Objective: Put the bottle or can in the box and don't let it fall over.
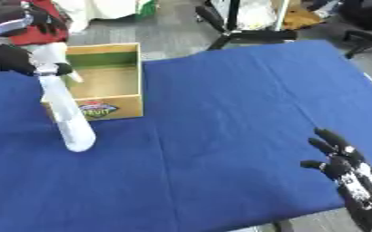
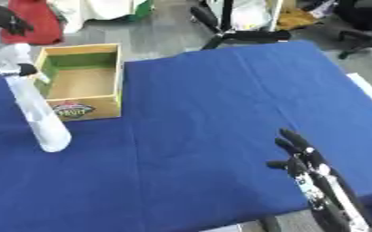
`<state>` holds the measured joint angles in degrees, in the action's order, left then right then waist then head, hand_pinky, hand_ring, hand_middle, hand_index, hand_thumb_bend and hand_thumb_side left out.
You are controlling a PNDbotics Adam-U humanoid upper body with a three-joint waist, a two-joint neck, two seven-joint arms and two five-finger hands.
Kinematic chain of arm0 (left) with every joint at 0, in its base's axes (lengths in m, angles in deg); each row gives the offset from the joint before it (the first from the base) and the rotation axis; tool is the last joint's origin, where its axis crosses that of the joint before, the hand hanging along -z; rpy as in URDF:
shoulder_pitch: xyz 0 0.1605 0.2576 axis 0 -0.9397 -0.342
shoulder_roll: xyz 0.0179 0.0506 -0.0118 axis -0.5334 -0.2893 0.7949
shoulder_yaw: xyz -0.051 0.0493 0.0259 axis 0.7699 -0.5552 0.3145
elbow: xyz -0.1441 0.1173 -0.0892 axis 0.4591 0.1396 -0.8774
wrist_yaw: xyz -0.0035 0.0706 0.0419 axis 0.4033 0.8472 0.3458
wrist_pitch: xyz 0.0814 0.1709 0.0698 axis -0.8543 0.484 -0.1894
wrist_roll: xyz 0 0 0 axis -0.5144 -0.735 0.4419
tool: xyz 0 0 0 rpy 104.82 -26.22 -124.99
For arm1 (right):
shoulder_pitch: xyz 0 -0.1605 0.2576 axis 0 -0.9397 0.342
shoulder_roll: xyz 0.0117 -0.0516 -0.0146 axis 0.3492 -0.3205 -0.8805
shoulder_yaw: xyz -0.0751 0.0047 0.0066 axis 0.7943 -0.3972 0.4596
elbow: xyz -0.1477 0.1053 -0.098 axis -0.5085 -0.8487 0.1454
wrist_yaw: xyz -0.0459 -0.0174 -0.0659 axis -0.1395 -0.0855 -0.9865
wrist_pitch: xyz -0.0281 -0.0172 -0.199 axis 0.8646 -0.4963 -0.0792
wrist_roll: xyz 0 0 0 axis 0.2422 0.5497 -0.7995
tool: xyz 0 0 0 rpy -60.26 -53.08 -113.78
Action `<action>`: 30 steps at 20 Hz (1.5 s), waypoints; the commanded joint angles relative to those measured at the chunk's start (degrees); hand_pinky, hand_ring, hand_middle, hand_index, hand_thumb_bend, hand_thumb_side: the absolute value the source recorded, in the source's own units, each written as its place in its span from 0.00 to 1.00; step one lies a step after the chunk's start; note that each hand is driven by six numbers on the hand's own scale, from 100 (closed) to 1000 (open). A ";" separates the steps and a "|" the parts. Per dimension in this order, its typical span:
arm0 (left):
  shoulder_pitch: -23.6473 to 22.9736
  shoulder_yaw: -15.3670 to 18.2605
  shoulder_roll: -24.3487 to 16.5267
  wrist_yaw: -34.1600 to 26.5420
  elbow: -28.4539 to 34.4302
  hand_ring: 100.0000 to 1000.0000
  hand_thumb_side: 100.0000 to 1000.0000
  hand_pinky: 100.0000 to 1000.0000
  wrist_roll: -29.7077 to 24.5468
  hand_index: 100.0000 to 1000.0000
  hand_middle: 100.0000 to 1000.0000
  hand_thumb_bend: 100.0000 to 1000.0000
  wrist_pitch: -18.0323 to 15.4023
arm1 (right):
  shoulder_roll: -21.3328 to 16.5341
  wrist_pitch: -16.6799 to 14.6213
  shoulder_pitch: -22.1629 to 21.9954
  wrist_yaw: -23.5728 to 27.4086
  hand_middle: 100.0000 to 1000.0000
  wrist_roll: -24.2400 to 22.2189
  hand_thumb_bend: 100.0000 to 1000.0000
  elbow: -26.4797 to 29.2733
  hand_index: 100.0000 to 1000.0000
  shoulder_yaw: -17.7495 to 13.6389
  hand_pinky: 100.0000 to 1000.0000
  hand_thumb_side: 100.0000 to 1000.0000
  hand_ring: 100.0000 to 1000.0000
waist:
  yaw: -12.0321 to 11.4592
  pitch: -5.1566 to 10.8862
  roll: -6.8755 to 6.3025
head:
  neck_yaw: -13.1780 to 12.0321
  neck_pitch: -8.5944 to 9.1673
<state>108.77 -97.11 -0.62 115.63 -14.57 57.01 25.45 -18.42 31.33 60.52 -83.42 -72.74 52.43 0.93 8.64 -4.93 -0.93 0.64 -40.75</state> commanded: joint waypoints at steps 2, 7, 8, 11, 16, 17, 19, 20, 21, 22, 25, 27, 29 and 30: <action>0.94 1.35 -0.47 -4.34 0.82 0.64 0.65 0.71 -4.57 0.84 0.59 0.50 -0.20 | -0.73 -0.12 0.37 0.39 1.00 -0.11 0.00 0.74 1.00 -0.09 0.73 0.64 1.00 | -0.03 0.66 0.12 | 0.04 0.48; 0.88 1.36 -1.16 -10.66 2.77 0.63 0.62 0.70 -11.49 0.83 0.58 0.48 2.51 | -0.70 -0.09 0.39 0.39 1.00 -0.15 0.00 0.72 1.00 -0.08 0.73 0.64 1.00 | 0.07 0.65 0.07 | -0.04 0.39; 0.83 1.34 -1.24 -10.89 3.15 0.63 0.62 0.70 -12.29 0.83 0.58 0.47 3.05 | -0.68 -0.09 0.39 0.38 1.00 -0.15 0.00 0.71 1.00 -0.09 0.73 0.64 1.00 | 0.12 0.65 0.07 | -0.07 0.33; 0.67 1.24 -1.27 -10.41 3.70 0.62 0.60 0.67 -13.38 0.82 0.57 0.46 4.04 | -0.65 -0.06 0.40 0.40 1.00 -0.15 0.00 0.70 1.00 -0.08 0.73 0.64 1.00 | 0.21 0.67 0.05 | -0.02 0.22; 0.33 1.02 -1.01 -10.11 3.43 0.57 0.56 0.61 -13.73 0.79 0.52 0.39 4.50 | -0.61 -0.03 0.47 0.44 1.00 -0.20 0.00 0.69 1.00 -0.08 0.73 0.64 1.00 | 0.28 0.68 0.01 | 0.09 0.12; 0.24 0.96 -0.95 -10.22 3.33 0.55 0.55 0.58 -13.68 0.78 0.50 0.38 4.57 | -0.60 -0.02 0.48 0.45 1.00 -0.21 0.00 0.69 1.00 -0.07 0.73 0.64 1.00 | 0.30 0.68 0.00 | 0.10 0.10; 0.10 0.83 -0.86 -10.47 3.13 0.50 0.54 0.52 -13.68 0.76 0.45 0.35 4.68 | -0.59 -0.02 0.51 0.47 1.00 -0.23 0.00 0.69 1.00 -0.07 0.73 0.64 1.00 | 0.32 0.68 0.00 | 0.11 0.06; 0.03 0.77 -0.83 -10.54 3.03 0.49 0.53 0.50 -13.73 0.76 0.44 0.33 4.75 | -0.59 -0.01 0.52 0.48 1.00 -0.23 0.00 0.69 1.00 -0.08 0.73 0.64 1.00 | 0.33 0.68 0.00 | 0.10 0.03; -0.02 0.71 -0.82 -10.53 2.98 0.48 0.52 0.49 -13.79 0.75 0.43 0.32 4.80 | -0.58 -0.01 0.52 0.49 1.00 -0.24 0.00 0.69 1.00 -0.08 0.73 0.64 1.00 | 0.34 0.68 0.00 | 0.07 -0.01; -0.09 0.67 -0.83 -10.43 2.95 0.48 0.52 0.49 -13.83 0.75 0.43 0.32 4.82 | -0.58 0.00 0.52 0.49 1.00 -0.25 0.00 0.69 1.00 -0.08 0.73 0.64 1.00 | 0.34 0.67 0.00 | 0.01 -0.06; -0.34 0.58 -0.91 -9.67 2.79 0.48 0.50 0.49 -13.96 0.75 0.43 0.29 4.81 | -0.57 0.00 0.53 0.51 1.00 -0.28 0.00 0.68 1.00 -0.08 0.73 0.64 1.00 | 0.33 0.69 0.01 | -0.33 -0.31; -0.48 0.53 -0.90 -8.91 2.53 0.48 0.48 0.49 -14.17 0.75 0.43 0.26 4.70 | -0.58 0.00 0.52 0.54 1.00 -0.31 0.00 0.69 1.00 -0.07 0.73 0.64 1.00 | 0.30 0.69 0.01 | -0.59 -0.45; -0.59 0.61 -0.88 -8.50 2.29 0.45 0.45 0.46 -14.11 0.73 0.40 0.20 4.59 | -0.58 0.00 0.50 0.55 1.00 -0.34 0.00 0.68 1.00 -0.07 0.73 0.64 1.00 | 0.26 0.69 0.04 | -0.88 -0.63; -0.64 0.65 -0.88 -8.38 2.21 0.44 0.44 0.44 -13.97 0.71 0.38 0.17 4.55 | -0.57 0.00 0.49 0.55 1.00 -0.35 0.00 0.68 1.00 -0.08 0.73 0.64 1.00 | 0.25 0.69 0.05 | -1.07 -0.72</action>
<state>107.58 -96.95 -0.06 106.77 -12.54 43.04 30.06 -18.41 31.39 60.55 -83.31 -72.95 52.43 0.92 8.93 -4.93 -0.95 -0.12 -41.27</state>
